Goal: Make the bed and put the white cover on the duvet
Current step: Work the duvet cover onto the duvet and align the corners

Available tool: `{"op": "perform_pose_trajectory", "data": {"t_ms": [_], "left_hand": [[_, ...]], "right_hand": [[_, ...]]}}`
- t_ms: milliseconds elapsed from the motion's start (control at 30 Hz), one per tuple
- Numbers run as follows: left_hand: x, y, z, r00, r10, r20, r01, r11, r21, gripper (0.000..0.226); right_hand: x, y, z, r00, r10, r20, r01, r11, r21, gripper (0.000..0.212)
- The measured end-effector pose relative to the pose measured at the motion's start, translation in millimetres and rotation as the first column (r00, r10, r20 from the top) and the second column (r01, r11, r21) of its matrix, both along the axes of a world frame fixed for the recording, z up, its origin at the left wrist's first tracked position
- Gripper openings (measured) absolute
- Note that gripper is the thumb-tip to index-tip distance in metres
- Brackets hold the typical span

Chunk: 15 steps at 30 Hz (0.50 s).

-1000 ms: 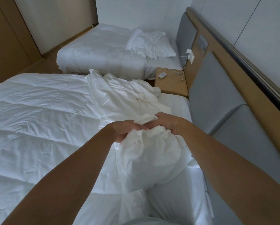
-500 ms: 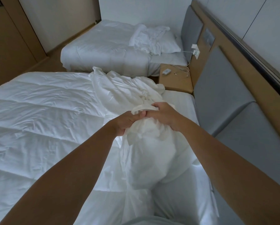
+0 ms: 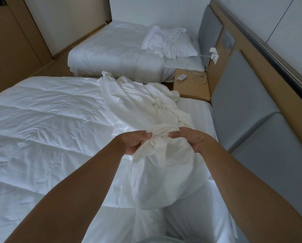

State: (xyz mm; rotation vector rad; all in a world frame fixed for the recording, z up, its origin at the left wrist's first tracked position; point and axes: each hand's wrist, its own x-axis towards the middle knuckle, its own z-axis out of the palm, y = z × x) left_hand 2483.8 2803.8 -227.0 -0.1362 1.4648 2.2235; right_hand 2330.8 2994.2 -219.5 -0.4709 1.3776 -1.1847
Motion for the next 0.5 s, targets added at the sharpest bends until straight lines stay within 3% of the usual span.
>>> {"op": "perform_pose_trajectory", "data": {"t_ms": [67,233,300,367,500], "left_hand": [[0.3,-1.0,-6.8,0.998,0.056,-0.033,-0.054,0.997,0.056,0.056],[-1.0,9.8,-13.9,0.992,0.127,-0.011,-0.124,0.982,0.145,0.061],[-0.7,7.2,-15.5,0.990,0.131,0.056,-0.135,0.988,0.071,0.073],[-1.4,1.3,-13.2,0.990,0.053,0.128,-0.047,0.997,-0.053,0.077],[-7.0,-8.4,-5.0,0.969,-0.049,0.244,0.104,0.970,-0.218,0.061]], "right_hand": [[-1.2,-0.6,-6.5,0.998,-0.065,0.002,0.065,0.998,-0.003,0.073],[0.2,-4.4,-18.3,0.974,-0.122,-0.190,0.139,0.987,0.080,0.041],[-0.4,-4.5,-19.4,0.981,-0.109,-0.160,0.129,0.984,0.121,0.033],[-0.7,-1.9,-17.9,0.993,-0.059,-0.103,0.074,0.985,0.153,0.031],[4.2,0.6,-19.9,0.999,-0.040,0.013,0.038,0.991,0.131,0.039]]}}
